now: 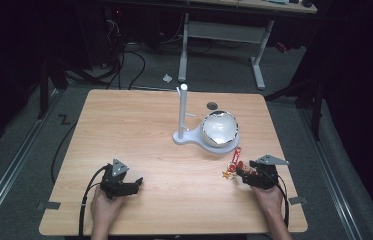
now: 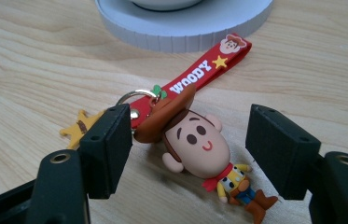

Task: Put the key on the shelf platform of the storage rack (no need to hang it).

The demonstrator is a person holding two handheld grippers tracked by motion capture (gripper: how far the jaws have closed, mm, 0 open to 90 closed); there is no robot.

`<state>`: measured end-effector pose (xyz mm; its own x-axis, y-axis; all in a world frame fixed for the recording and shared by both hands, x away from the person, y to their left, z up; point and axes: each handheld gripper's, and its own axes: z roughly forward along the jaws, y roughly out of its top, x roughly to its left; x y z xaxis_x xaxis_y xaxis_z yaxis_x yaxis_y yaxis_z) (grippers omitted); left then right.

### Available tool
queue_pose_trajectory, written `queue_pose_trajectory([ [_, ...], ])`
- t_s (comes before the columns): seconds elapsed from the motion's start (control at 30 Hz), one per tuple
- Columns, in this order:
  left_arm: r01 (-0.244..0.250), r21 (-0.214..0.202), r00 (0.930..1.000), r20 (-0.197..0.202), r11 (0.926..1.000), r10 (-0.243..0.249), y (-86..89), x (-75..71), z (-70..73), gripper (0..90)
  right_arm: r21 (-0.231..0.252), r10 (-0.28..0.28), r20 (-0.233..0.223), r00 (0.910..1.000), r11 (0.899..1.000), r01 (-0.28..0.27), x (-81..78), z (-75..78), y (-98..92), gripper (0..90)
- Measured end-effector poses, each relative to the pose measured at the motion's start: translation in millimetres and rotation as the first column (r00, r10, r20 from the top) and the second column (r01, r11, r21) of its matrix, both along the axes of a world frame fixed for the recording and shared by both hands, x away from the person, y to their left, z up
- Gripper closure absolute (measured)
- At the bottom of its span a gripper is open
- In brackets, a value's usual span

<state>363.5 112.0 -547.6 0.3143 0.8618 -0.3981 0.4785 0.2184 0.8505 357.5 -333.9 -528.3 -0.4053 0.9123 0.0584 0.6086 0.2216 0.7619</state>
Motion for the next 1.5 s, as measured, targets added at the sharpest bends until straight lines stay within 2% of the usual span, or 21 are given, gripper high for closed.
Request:
queue_pose_trajectory([
  [0.1,0.000,-0.001,1.0000,0.000,1.0000,0.000,0.0,0.0,0.0,20.7,-0.009,0.001,-0.008,1.0000,1.000,-0.001,1.8,0.0,1.2,31.6],
  [0.23,0.000,0.000,1.0000,0.000,1.0000,0.000,0.0,0.0,0.0,20.7,-0.049,0.015,-0.033,0.9993,0.999,-0.017,8.9,0.4,5.2,34.3],
  [0.4,0.000,0.000,1.0000,0.000,1.0000,0.000,0.0,0.0,0.0,20.7,-0.061,0.030,-0.022,0.9993,0.998,-0.032,9.5,-1.3,8.9,45.1],
  [0.7,0.000,-0.001,1.0000,0.000,1.0000,0.000,0.0,0.0,0.0,20.7,-0.092,0.022,-0.010,0.9997,0.996,-0.022,7.9,0.0,9.3,46.1],
  [0.9,0.000,0.000,1.0000,0.000,1.0000,0.000,0.0,0.0,0.0,20.7,-0.035,0.003,0.041,0.9991,0.999,-0.002,2.9,11.1,2.8,46.3],
  [1.1,0.000,0.000,1.0000,0.000,1.0000,0.000,0.0,0.0,0.0,20.7,0.009,0.002,0.047,0.9989,1.000,-0.003,-0.2,22.9,-4.2,46.3],
  [1.23,0.000,0.000,1.0000,0.000,1.0000,0.000,0.0,0.0,0.0,20.7,0.058,-0.003,0.056,0.9984,0.998,0.000,-0.5,36.2,-8.2,46.3],
  [1.37,0.000,0.000,1.0000,0.000,1.0000,0.000,0.0,0.0,0.0,20.7,0.067,-0.008,0.065,0.9979,0.998,0.004,-0.8,47.0,-10.6,46.3],
  [1.5,0.000,0.000,1.0000,0.000,1.0000,0.000,0.0,0.0,0.0,20.7,0.098,-0.012,0.085,0.9963,0.995,0.004,-2.2,56.6,-14.2,46.3],
])
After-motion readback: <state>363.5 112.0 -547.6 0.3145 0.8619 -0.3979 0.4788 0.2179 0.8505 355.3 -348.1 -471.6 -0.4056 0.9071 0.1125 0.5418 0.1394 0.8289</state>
